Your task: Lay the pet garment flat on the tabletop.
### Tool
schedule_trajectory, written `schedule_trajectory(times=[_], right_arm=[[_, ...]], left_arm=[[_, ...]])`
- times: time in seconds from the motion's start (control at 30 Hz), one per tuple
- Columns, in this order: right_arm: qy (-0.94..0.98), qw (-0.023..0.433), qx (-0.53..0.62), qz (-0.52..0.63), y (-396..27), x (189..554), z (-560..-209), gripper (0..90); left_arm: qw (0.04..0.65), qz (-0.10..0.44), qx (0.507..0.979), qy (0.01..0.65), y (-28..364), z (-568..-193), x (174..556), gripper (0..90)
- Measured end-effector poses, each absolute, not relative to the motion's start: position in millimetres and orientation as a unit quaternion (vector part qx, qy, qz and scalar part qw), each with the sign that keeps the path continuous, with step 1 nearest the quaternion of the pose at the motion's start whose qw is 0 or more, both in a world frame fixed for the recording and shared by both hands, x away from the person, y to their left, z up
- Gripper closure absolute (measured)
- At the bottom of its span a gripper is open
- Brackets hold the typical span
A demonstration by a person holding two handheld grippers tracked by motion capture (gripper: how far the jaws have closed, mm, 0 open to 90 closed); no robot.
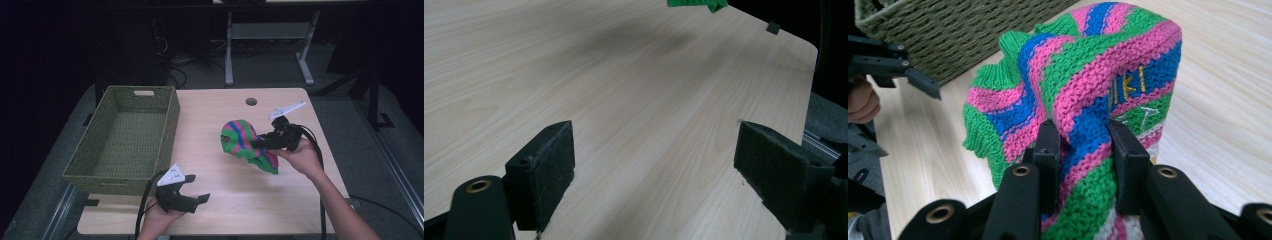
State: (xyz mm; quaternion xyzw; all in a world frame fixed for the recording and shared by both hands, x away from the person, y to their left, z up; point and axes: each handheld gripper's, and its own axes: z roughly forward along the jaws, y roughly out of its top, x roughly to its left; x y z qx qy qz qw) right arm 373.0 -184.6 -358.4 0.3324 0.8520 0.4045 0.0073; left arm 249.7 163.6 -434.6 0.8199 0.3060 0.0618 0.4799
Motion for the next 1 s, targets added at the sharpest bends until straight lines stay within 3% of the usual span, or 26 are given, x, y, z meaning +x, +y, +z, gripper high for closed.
schedule_trajectory(times=[1.0], right_arm=[[0.87,0.01,0.284,0.403,-161.9,327.2,-372.6,68.8]], left_arm=[[0.498,0.079,0.809,0.302,167.3,-428.7,245.2,16.2]])
